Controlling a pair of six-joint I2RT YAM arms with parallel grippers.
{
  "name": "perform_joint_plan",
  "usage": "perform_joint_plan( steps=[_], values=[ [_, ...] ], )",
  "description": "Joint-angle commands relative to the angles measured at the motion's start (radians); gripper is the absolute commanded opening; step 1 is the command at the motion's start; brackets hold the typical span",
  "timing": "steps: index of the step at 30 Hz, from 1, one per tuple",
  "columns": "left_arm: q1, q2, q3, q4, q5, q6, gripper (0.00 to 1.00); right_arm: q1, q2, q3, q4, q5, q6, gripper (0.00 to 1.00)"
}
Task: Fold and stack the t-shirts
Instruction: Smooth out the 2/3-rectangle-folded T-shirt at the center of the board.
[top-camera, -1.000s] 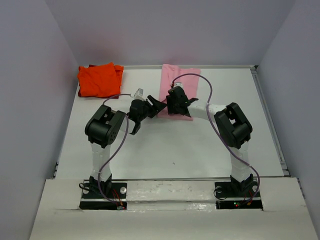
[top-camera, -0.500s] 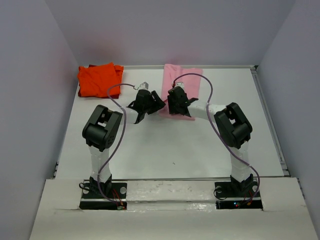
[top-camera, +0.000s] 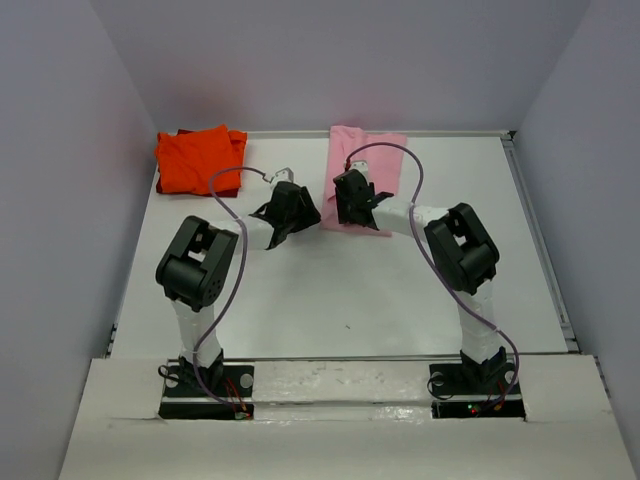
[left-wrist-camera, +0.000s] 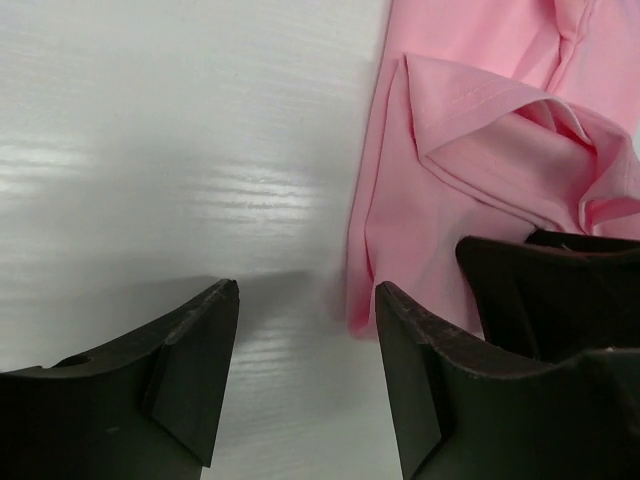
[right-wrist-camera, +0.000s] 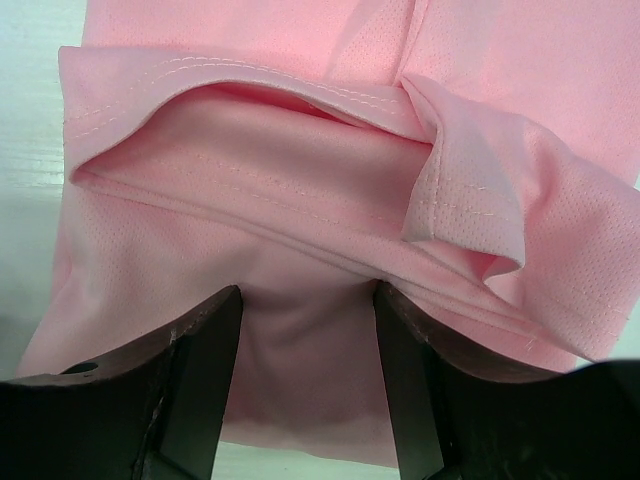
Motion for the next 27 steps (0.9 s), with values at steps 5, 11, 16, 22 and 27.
perform_joint_plan(
  steps=[5,11,16,22,27],
  values=[
    [-0.005,-0.207,0.025,0.032,-0.043,-0.004,0.66,-0.006,-0.015,0.006,-0.007,0.004,0.017,0.61],
    [0.006,-0.146,0.030,0.181,0.101,-0.085,0.66,-0.006,-0.029,-0.010,-0.009,-0.006,0.020,0.61],
    [0.013,-0.040,-0.023,0.368,0.192,-0.209,0.66,-0.006,-0.037,-0.026,-0.009,0.004,0.023,0.61],
    [0.033,0.095,-0.140,0.686,0.322,-0.396,0.66,-0.006,-0.037,-0.045,-0.009,0.007,0.020,0.61],
    [0.036,0.159,-0.165,0.838,0.367,-0.459,0.65,-0.006,-0.034,-0.059,-0.009,0.001,0.014,0.61]
  ],
)
